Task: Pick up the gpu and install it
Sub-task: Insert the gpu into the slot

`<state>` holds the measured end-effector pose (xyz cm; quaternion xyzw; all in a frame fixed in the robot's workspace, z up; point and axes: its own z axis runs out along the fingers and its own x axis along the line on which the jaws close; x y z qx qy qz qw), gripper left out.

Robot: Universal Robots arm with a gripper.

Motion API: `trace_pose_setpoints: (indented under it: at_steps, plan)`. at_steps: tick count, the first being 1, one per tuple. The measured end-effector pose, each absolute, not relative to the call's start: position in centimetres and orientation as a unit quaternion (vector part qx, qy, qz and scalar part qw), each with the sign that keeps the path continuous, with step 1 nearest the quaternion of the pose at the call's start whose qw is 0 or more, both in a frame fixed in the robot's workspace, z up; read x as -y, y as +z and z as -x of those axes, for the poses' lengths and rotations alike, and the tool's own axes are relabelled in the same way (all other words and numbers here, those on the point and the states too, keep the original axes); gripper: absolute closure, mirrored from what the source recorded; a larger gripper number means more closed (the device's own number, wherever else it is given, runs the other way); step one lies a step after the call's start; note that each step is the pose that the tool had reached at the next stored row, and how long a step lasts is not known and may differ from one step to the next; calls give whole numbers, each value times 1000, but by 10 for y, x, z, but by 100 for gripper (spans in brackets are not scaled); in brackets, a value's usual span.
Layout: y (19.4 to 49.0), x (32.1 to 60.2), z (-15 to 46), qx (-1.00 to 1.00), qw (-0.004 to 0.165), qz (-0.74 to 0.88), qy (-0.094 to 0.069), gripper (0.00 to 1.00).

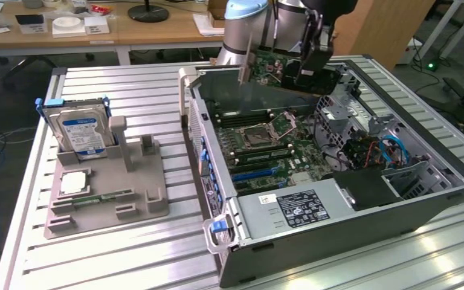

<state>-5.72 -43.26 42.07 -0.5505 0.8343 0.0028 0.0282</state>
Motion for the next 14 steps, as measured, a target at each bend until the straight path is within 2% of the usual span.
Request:
trace_pose_setpoints:
  at_steps: [14]
  plan:
    - [418,433,57,-766,38,642,0,73]
